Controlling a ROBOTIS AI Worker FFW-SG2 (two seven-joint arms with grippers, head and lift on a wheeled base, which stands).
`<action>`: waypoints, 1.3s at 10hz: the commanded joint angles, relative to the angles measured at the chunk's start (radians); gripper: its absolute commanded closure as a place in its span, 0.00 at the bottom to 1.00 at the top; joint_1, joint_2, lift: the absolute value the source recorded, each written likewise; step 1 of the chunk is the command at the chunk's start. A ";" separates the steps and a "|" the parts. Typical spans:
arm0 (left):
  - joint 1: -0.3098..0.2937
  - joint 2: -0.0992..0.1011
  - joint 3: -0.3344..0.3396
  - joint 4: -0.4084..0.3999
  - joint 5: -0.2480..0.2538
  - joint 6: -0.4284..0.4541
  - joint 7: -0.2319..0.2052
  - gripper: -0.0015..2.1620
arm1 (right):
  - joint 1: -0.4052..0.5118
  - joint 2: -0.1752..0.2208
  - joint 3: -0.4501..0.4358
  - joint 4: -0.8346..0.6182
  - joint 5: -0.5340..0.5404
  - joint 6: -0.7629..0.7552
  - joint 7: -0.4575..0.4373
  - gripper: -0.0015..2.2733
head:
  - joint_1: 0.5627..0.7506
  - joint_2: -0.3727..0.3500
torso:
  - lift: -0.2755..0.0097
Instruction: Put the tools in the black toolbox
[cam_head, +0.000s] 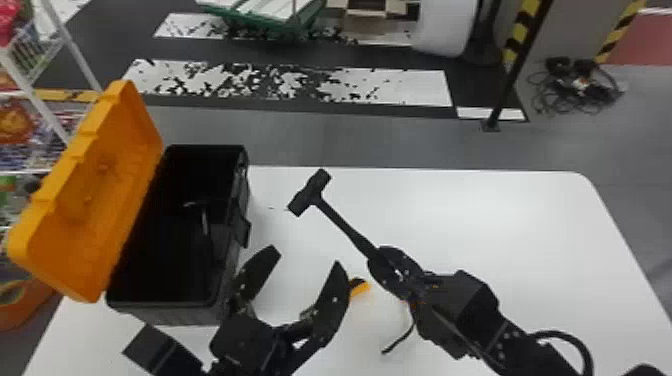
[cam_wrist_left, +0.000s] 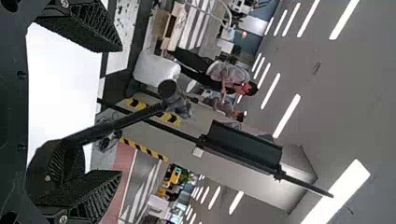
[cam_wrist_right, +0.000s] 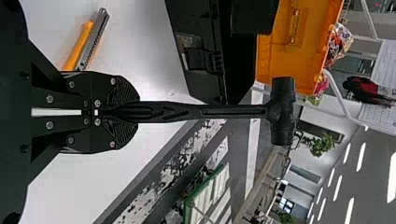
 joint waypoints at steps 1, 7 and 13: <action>-0.031 0.014 -0.030 0.000 0.028 0.017 0.001 0.03 | -0.013 0.000 0.022 0.028 0.003 -0.023 0.005 0.99 | 0.70 0.53 | 0.83; -0.099 0.011 -0.076 0.009 0.048 0.060 0.018 0.03 | -0.021 -0.009 0.071 0.036 0.003 -0.069 0.034 0.99 | 0.70 0.54 | 0.83; -0.109 0.020 -0.075 0.017 0.083 0.063 -0.019 0.52 | -0.018 -0.006 0.091 0.043 0.003 -0.078 0.039 0.99 | 0.70 0.56 | 0.83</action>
